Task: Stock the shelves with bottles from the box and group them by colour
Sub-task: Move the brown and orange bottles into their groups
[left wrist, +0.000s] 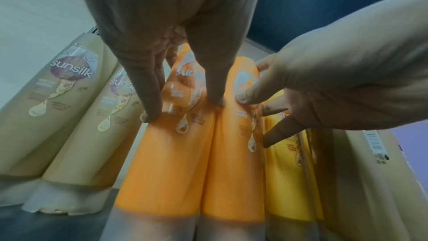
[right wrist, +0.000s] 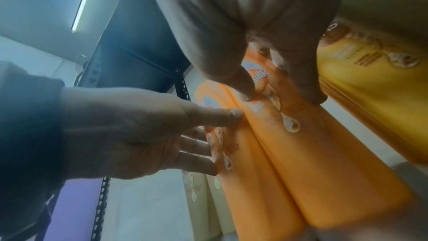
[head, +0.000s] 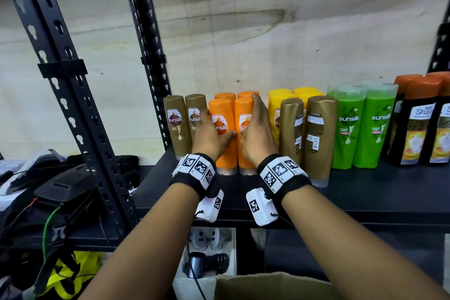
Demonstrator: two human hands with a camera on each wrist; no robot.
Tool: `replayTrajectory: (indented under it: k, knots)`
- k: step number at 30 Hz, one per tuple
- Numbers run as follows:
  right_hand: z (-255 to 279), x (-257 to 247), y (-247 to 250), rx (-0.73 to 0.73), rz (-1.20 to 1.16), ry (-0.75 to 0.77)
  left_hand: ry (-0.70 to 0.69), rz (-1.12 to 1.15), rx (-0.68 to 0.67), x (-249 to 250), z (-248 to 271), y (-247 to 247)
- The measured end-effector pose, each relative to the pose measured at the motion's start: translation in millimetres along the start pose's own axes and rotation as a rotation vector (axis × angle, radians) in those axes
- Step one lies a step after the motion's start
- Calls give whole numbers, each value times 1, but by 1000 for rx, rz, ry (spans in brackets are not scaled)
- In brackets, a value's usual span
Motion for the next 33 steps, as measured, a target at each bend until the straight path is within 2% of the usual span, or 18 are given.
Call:
replayTrajectory:
  k: [29, 33]
  knots:
    - [-11, 13, -10, 32, -34, -6, 22, -32, 12, -2, -9, -9]
    - [0, 21, -13, -18, 11, -39, 40, -28, -77, -2, 0, -13]
Point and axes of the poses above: each hand's wrist, its own z-axis away from the middle knuckle, its own y-axis out of the back of the hand, x = y × z, the point moved 10 cm from there along -z, towards the middle knuckle, and after that the axes turned 12 degrees about -z, right-handed, at the moved point
